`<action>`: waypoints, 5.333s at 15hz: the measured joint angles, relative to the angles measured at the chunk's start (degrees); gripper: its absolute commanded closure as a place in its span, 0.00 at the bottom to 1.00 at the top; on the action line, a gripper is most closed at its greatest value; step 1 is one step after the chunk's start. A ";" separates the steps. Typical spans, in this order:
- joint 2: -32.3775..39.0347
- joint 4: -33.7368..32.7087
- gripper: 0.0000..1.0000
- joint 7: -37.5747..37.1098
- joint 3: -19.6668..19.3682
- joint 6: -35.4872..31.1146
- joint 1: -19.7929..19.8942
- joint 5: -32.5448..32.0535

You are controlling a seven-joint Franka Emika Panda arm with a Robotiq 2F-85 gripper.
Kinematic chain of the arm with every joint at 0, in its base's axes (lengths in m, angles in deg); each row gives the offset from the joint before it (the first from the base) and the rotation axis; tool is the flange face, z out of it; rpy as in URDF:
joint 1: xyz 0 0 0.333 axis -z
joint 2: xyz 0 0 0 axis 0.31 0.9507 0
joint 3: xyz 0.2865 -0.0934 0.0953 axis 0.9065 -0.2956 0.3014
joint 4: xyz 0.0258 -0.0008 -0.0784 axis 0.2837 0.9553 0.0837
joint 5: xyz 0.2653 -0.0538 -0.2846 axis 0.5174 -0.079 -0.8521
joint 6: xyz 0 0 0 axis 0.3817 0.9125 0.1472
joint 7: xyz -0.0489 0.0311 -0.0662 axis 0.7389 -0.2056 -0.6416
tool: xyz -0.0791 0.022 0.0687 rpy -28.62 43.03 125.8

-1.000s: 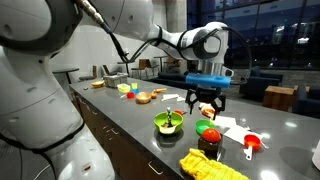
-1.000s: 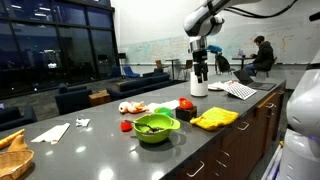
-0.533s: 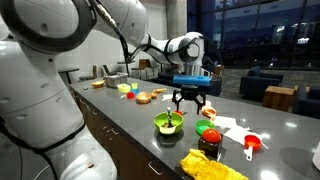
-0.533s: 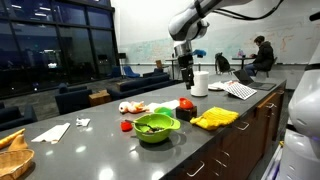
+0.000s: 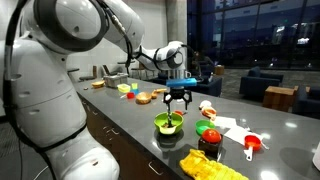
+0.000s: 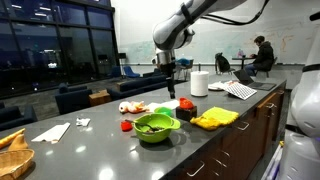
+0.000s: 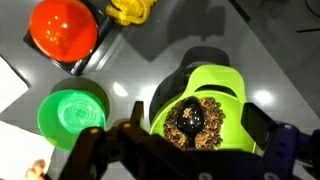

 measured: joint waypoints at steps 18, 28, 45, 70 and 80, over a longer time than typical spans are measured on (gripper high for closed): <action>9.75 -0.05 0.00 11.39 4.39 -14.76 -1.26 7.65; 15.86 -1.86 0.00 11.55 5.81 -17.04 -1.15 10.50; 27.65 -10.46 0.47 13.57 9.74 -19.12 1.51 10.51; 25.35 -13.14 0.99 14.28 11.11 -16.24 1.61 9.42; 20.21 -15.38 0.99 35.93 10.97 -12.79 4.82 11.66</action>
